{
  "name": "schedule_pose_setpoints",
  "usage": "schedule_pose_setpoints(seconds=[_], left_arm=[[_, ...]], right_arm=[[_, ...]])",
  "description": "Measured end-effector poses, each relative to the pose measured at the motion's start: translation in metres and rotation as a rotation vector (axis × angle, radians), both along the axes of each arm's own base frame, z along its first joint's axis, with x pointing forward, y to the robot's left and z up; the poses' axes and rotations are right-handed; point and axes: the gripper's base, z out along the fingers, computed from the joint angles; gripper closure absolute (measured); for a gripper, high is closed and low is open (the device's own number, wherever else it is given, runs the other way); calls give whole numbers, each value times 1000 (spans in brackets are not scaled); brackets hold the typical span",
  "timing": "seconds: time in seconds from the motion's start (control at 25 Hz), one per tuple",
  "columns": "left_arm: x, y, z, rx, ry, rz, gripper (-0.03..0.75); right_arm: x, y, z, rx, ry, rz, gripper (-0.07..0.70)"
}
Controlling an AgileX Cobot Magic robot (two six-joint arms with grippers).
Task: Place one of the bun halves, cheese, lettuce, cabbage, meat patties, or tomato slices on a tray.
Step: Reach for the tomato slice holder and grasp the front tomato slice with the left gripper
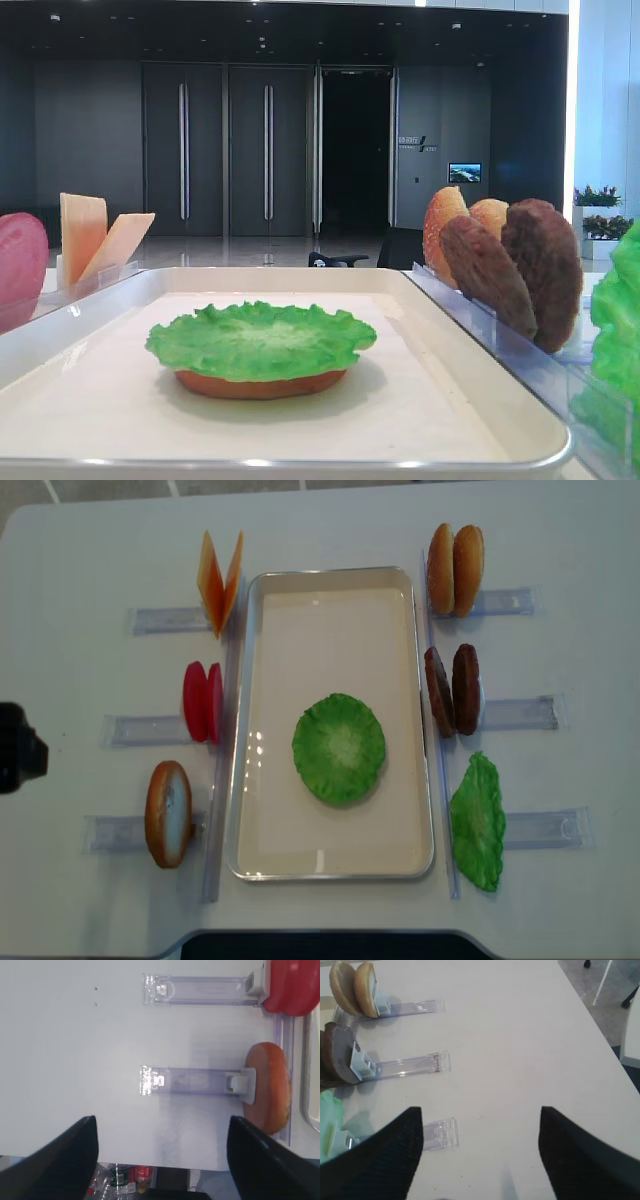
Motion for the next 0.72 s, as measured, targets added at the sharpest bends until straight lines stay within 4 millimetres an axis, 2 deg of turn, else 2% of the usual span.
schedule_pose_setpoints(seconds=[0.16, 0.36, 0.6, 0.72], left_arm=[[40, 0, -3, 21, 74, -1, 108], [86, 0, -16, 34, 160, 36, 112], [131, -1, -21, 31, 180, 43, 114], [145, -2, -19, 23, 170, 44, 115]], right_arm=[[0, 0, 0, 0, 0, 0, 136], [0, 0, 0, 0, 0, 0, 136], [0, 0, 0, 0, 0, 0, 136], [0, 0, 0, 0, 0, 0, 136]])
